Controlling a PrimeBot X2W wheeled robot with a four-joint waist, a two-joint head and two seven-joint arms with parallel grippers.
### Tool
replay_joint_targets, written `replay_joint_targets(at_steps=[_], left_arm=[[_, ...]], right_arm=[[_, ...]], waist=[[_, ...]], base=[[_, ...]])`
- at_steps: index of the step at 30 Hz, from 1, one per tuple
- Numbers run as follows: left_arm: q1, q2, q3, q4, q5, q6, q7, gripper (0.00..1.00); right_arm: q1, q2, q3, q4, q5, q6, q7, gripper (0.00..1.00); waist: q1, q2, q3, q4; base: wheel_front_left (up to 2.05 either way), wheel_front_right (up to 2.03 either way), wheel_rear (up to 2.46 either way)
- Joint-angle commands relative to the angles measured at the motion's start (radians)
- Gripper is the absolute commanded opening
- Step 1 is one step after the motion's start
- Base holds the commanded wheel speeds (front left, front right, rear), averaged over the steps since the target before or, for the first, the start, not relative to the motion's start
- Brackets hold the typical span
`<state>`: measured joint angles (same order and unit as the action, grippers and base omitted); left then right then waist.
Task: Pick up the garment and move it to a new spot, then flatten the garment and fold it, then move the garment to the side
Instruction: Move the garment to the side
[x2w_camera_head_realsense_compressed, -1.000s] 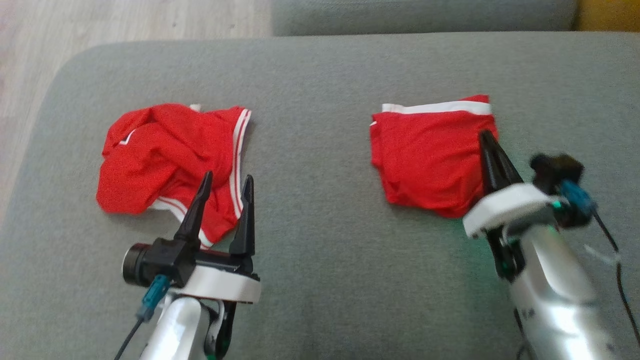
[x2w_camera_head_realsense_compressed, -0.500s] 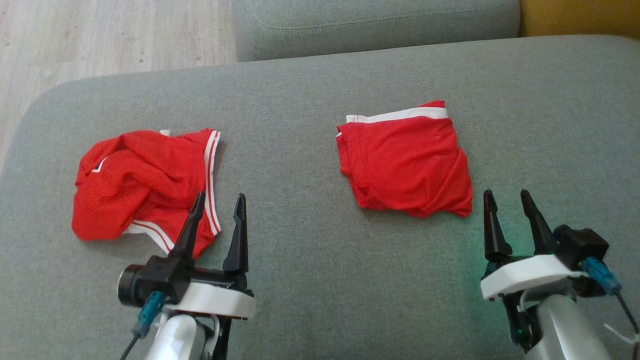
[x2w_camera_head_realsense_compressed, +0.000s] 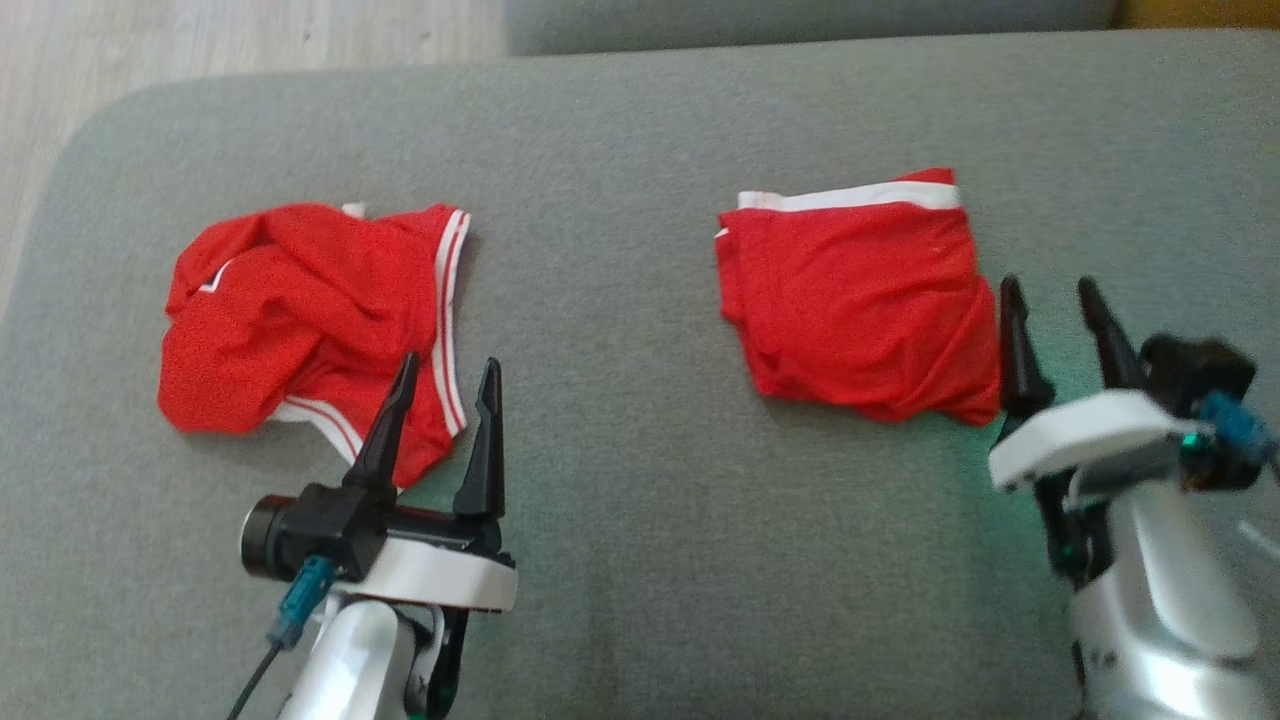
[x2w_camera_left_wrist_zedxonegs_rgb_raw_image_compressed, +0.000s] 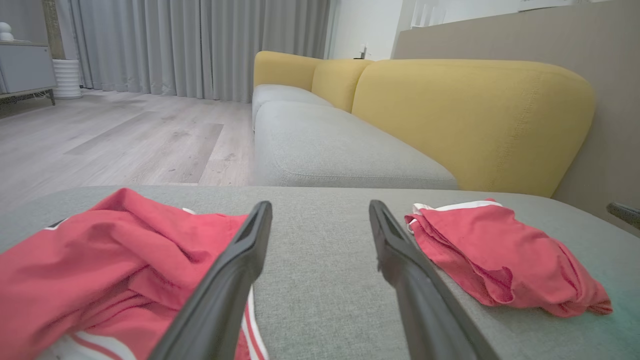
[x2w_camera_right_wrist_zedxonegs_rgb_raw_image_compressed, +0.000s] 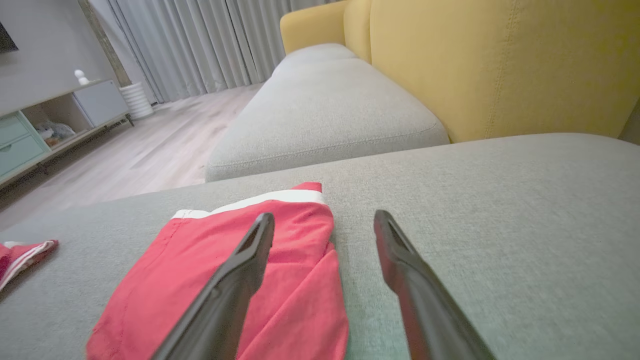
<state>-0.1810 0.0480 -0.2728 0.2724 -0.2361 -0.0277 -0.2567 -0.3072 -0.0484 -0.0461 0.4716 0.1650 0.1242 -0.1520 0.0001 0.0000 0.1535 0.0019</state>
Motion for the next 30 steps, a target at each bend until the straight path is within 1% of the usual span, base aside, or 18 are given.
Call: replay_joint_targets(at_steps=[1, 6, 12, 16, 17, 19, 22, 27, 30], left_arm=[[-0.047, 0.002, 0.020, -0.030, 0.011, -0.005, -0.005, 1.00], [-0.063, 0.002, 0.010, -0.025, 0.007, -0.006, -0.005, 1.00], [-0.077, 0.002, 0.002, -0.025, 0.002, -0.004, -0.005, 1.00], [-0.077, 0.002, 0.007, -0.030, 0.002, -0.001, -0.005, 1.00], [-0.075, 0.002, 0.014, -0.031, 0.005, 0.000, -0.005, 1.00], [-0.076, 0.002, 0.021, -0.030, 0.009, 0.000, -0.005, 1.00], [-0.080, 0.002, 0.028, -0.034, 0.009, -0.001, -0.005, 1.00], [-0.080, 0.002, 0.027, -0.043, 0.004, -0.001, -0.005, 1.00], [-0.083, 0.002, 0.026, -0.047, 0.002, -0.002, -0.005, 1.00]], right_arm=[[-0.077, -0.002, -0.010, 0.004, -0.025, 0.007, 0.030, 1.00], [-0.180, -0.002, -0.070, 0.140, -0.037, 0.007, 0.125, 1.00], [-0.263, -0.002, -0.072, 0.309, -0.059, 0.007, 0.223, 1.00], [-0.294, -0.002, -0.052, 0.409, -0.099, 0.007, 0.289, 1.00], [-0.310, -0.006, -0.027, 0.436, -0.114, 0.007, 0.305, 0.00], [-0.329, -0.025, 0.001, 0.443, -0.120, 0.007, 0.302, 0.00], [-0.362, -0.090, 0.030, 0.437, -0.123, 0.007, 0.293, 0.00], [-0.390, -0.254, 0.097, 0.425, -0.144, 0.007, 0.310, 0.00], [-0.390, -0.370, 0.144, 0.429, -0.164, 0.007, 0.319, 0.00]], waist=[[-0.0001, 0.0000, 0.031, 0.030], [-0.0001, 0.0000, 0.062, 0.065], [-0.0001, 0.0000, 0.086, 0.094], [-0.0001, 0.0000, 0.093, 0.095], [-0.0001, 0.0000, 0.093, 0.088], [-0.0001, 0.0000, 0.091, 0.079], [-0.0001, 0.0000, 0.088, 0.067], [-0.0001, 0.0000, 0.088, 0.056], [-0.0001, 0.0000, 0.093, 0.057]], base=[[0.00, 0.00, 0.00], [0.00, 0.00, 0.00], [0.00, 0.00, 0.00], [0.00, 0.00, 0.00], [0.00, 0.00, 0.00], [0.00, 0.00, 0.00], [0.00, 0.00, 0.00], [0.00, 0.00, 0.00], [0.00, 0.00, 0.00]])
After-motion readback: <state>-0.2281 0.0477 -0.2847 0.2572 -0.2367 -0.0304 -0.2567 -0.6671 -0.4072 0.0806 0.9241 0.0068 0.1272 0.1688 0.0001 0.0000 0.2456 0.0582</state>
